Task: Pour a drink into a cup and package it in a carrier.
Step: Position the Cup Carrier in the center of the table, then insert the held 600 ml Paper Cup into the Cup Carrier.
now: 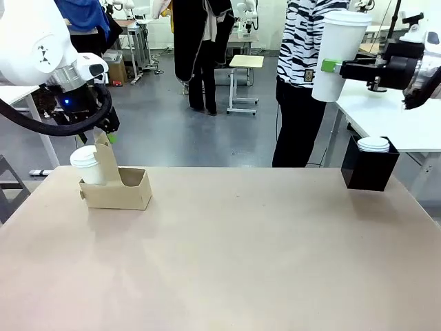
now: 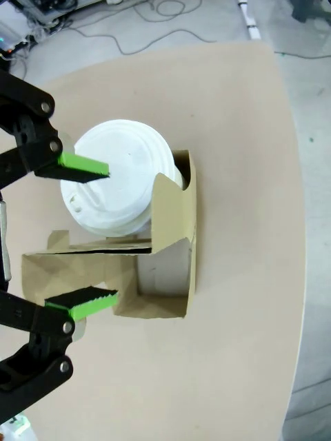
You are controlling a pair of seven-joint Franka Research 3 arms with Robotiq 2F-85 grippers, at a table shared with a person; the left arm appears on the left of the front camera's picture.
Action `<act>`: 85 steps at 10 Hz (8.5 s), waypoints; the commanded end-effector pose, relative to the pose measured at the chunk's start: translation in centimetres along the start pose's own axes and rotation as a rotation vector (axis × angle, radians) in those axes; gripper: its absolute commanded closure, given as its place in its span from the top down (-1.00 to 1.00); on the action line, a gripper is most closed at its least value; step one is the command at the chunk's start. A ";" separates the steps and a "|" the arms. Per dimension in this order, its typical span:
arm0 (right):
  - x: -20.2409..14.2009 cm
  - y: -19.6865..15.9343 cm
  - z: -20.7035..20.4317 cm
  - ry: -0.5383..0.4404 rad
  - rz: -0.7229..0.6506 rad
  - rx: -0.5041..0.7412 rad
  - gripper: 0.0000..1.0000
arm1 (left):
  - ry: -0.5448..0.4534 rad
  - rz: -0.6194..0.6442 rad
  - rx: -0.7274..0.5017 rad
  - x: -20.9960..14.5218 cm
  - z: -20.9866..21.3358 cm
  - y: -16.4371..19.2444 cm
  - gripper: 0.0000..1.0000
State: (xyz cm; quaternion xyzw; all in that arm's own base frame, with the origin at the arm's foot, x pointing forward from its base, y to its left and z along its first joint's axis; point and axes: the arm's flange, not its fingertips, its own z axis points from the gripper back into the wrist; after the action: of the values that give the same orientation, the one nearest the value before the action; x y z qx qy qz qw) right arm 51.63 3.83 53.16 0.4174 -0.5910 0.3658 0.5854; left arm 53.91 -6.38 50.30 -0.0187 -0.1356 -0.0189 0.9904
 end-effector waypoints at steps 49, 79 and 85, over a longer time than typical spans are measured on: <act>0.5 -0.1 -0.3 0.000 0.012 -0.010 0.60 | 0.075 -0.052 0.025 -7.9 -0.4 -32.5 0.18; -18.9 6.6 -19.7 0.074 -0.092 0.767 0.60 | -0.265 -1.036 -0.257 -15.0 7.5 -2.0 1.00; -23.6 8.7 -19.8 0.085 -0.155 0.845 0.60 | -0.265 -1.036 -0.257 -15.0 7.5 -2.0 1.00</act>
State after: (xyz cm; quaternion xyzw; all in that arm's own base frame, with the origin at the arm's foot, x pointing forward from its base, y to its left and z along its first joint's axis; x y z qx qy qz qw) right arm 50.50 26.83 31.20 0.6437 -0.3278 0.5424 0.4288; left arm 37.28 -7.65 53.22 -0.0744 -0.2539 -0.5205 0.8119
